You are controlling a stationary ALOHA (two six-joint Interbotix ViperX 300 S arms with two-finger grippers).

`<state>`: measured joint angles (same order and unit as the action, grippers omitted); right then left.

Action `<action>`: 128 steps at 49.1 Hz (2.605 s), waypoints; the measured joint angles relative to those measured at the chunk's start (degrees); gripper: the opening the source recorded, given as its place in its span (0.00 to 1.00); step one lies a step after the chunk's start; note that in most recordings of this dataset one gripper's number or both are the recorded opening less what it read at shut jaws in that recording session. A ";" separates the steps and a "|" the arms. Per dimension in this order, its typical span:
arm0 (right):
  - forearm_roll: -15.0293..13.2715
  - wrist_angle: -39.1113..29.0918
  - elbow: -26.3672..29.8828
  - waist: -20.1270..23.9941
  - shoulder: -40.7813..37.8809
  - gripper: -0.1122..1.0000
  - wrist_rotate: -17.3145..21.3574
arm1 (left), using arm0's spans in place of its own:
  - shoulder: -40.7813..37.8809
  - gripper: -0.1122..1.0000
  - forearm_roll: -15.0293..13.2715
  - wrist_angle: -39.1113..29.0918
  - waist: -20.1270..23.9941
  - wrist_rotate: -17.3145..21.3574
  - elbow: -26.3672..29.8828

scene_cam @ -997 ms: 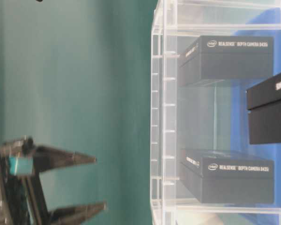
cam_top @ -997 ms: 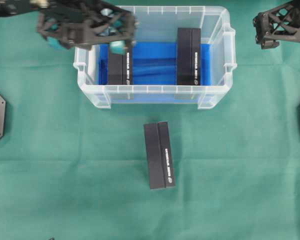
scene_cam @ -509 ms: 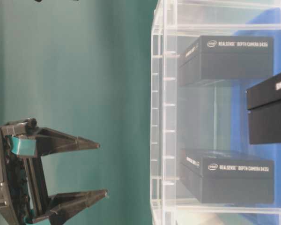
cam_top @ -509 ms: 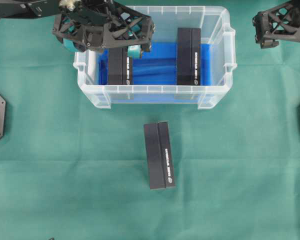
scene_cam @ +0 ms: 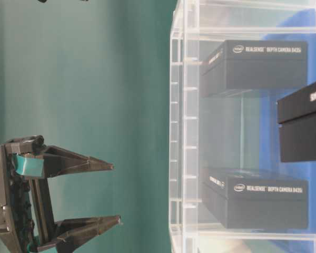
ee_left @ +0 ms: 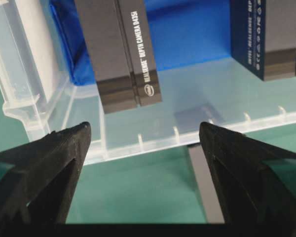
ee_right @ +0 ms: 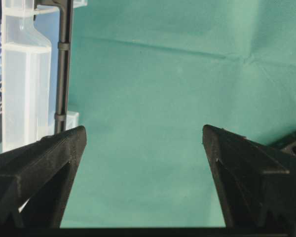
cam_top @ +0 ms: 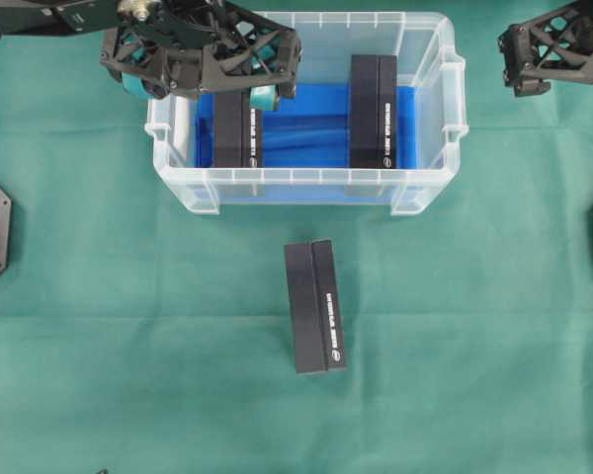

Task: Take out the box from the case.
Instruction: 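Lower the open left gripper around the left black box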

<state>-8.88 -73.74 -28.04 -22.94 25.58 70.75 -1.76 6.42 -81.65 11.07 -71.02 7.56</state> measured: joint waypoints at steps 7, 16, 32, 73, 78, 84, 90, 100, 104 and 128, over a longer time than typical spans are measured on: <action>-0.09 0.00 0.00 0.09 0.00 0.94 0.00 | 0.00 0.91 0.35 0.00 0.00 0.00 0.00; -0.09 0.00 0.00 0.00 0.00 0.94 0.00 | 0.00 0.91 0.53 0.09 0.18 0.00 0.00; -0.09 0.00 0.00 0.00 0.00 0.94 0.00 | 0.00 0.91 0.44 0.09 0.44 0.00 -0.09; -0.09 0.00 -0.09 0.09 0.09 0.94 0.00 | 0.00 0.91 0.53 7.21 1.76 -0.26 -8.26; -0.09 0.00 -0.09 0.18 0.00 0.94 0.00 | 0.00 0.91 0.53 8.61 1.93 -0.26 -9.23; -0.09 0.00 -0.18 0.18 0.00 0.94 0.00 | -0.09 0.91 0.53 9.93 2.11 -0.18 -10.11; -0.09 0.00 -0.09 0.18 0.00 0.94 0.00 | -0.44 0.91 0.53 10.99 2.29 -0.44 -11.25; -0.09 0.00 -0.18 0.18 0.00 0.94 0.00 | -1.14 0.91 0.53 14.15 2.81 -0.62 -13.62; -0.09 0.00 -0.18 0.26 0.09 0.94 0.00 | -1.41 0.91 0.53 15.03 2.99 -0.70 -14.33; -0.09 0.00 -0.26 0.97 0.00 0.94 0.00 | -3.78 0.91 0.35 19.60 3.34 -0.97 -17.58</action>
<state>-8.96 -73.74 -28.30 -21.97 25.58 70.75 -5.54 6.77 -62.05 14.41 -71.98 -10.02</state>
